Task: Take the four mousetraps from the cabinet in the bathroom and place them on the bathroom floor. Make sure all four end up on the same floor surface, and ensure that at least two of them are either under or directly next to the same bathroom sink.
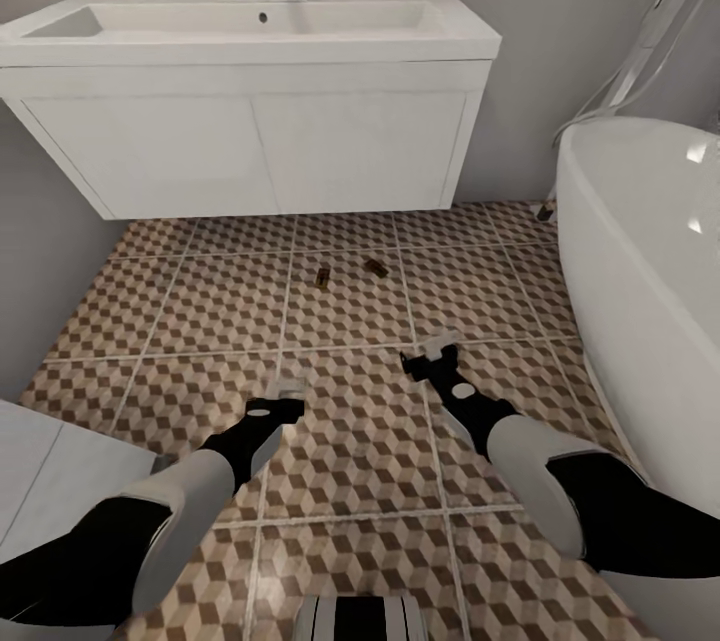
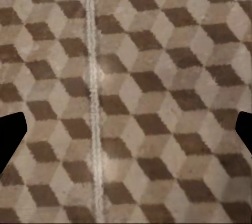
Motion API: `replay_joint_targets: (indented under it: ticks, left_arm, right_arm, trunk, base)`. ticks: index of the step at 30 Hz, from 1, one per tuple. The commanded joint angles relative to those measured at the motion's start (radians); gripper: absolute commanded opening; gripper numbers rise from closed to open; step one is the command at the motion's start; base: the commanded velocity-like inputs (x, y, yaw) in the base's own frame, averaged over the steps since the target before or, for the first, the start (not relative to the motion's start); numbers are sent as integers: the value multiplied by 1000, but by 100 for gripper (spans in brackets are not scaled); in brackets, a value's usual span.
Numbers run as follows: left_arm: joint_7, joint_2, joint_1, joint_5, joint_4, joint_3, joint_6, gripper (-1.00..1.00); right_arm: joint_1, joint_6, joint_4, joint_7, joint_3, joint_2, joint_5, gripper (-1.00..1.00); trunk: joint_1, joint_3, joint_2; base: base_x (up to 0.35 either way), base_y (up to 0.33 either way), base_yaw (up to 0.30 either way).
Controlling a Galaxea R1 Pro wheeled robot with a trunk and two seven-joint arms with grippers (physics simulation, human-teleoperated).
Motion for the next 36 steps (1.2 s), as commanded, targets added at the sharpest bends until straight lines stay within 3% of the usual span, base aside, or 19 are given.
replay_joint_targets:
  ticks: [1,7,13,25,36]
  left_arm:
    - [5,0,9,5,-1,-8,5,100]
    - [5,0,43,4,10,-9,-34,100]
    - [5,0,82,4,22,-9,-51,100]
    - [5,1,148,3,27,-9,-90,100]
    - [5,1,189,3,30,-9,-95,100]
  right_arm:
    - [0,-4,1,-5,8,-3,1,100]
    - [8,-15,2,-5,9,-12,1,100]
    - [66,-38,1,-6,8,-15,1,100]
    - [117,-87,1,-10,8,-15,1,100]
    - [144,-104,1,-11,8,-35,1,100]
  trunk:
    - [-4,4,7]
    - [-27,30,49]
    - [-50,56,91]
    - [-96,108,175]
    - [-138,156,252]
  base:
    - [0,0,0]
    - [0,0,0]
    - [0,0,0]
    - [0,0,0]
    - [0,0,0]
